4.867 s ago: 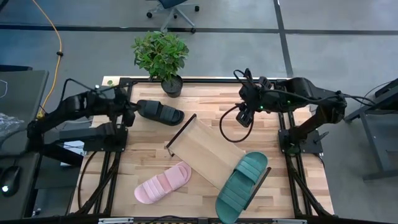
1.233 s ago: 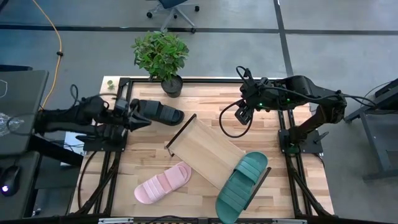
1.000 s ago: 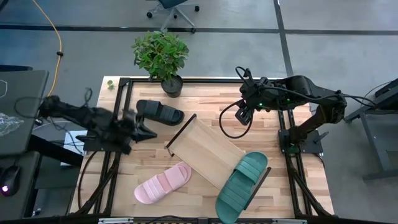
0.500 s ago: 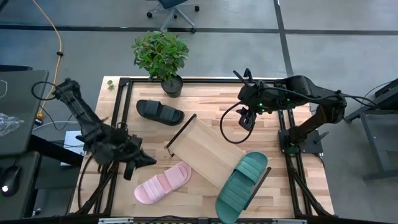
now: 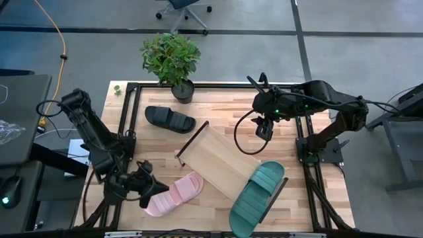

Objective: Pick and place slides into the shelf
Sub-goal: Put the pink pair of slides on the shelf

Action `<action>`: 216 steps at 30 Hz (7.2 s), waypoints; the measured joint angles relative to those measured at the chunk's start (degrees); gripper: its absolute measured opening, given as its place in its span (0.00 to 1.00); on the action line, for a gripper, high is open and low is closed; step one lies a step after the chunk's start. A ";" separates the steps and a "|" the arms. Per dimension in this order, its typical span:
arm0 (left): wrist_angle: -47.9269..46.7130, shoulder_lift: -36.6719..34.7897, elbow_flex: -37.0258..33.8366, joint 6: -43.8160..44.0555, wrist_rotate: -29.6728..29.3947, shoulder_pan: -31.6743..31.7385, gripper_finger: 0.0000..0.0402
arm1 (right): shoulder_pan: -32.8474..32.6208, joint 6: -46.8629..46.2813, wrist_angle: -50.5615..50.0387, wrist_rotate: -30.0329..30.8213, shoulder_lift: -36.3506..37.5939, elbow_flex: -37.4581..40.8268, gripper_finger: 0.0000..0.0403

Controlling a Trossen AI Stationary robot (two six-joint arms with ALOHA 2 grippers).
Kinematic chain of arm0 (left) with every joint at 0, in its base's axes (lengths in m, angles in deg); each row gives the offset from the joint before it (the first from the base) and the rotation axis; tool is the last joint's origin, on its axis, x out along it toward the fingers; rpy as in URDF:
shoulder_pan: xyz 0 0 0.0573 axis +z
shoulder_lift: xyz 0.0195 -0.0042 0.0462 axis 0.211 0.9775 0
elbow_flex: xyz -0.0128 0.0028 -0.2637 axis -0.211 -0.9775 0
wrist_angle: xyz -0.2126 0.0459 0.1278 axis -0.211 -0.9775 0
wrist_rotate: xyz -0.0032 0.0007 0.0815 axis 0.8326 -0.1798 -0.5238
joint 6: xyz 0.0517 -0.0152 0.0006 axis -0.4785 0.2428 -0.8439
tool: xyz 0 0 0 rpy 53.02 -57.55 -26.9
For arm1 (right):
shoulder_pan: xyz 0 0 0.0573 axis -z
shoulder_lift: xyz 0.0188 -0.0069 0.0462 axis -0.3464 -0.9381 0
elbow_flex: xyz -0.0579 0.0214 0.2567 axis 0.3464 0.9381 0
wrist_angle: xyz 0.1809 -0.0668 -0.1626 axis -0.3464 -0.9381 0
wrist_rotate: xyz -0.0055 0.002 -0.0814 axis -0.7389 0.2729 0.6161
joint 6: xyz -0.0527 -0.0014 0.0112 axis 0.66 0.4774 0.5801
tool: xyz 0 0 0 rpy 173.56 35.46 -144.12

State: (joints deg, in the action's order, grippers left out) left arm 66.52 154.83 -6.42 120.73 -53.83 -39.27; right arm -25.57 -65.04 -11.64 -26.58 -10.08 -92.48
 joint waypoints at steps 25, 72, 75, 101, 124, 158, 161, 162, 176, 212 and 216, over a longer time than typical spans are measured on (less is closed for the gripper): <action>-34.60 2.82 19.21 11.42 23.16 0.05 0.02 | 0.00 1.30 0.11 -0.13 0.00 0.00 0.42; -28.96 15.96 19.19 29.79 33.74 0.05 0.40 | 0.02 7.32 4.13 -5.95 0.00 0.00 0.42; -29.38 16.90 19.19 30.09 35.12 0.03 0.44 | 0.02 7.31 4.12 -5.94 0.00 0.00 0.42; -28.33 25.26 19.19 29.63 31.94 1.87 0.43 | 0.02 6.24 4.13 -7.30 0.00 0.00 0.42; -30.50 25.20 19.19 29.10 20.46 3.17 0.43 | 0.01 6.16 4.15 -7.41 -0.01 0.00 0.42; -15.38 25.22 10.60 29.45 3.76 3.97 0.43 | 0.02 5.81 3.65 -7.34 0.00 0.00 0.42; -15.39 25.22 10.60 29.37 3.74 3.97 0.43 | 0.04 6.02 3.65 -7.34 0.00 0.00 0.42; -15.39 25.22 10.60 29.37 3.74 3.97 0.43 | 0.04 6.07 3.65 -7.26 0.00 0.00 0.42; -14.63 25.22 10.60 28.21 3.96 3.83 0.08 | 0.07 6.22 3.63 -6.71 -0.02 0.00 0.42; -8.99 23.44 10.62 22.21 5.68 1.71 0.00 | 0.09 5.51 3.61 -6.69 -0.02 0.00 0.42; -9.01 21.96 10.62 20.76 5.08 1.88 0.00 | 0.09 5.15 3.63 -6.70 0.00 0.00 0.42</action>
State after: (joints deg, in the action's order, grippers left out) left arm 57.51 176.79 4.21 141.49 -48.76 -37.39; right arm -25.48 -59.90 -8.02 -33.28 -10.08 -92.48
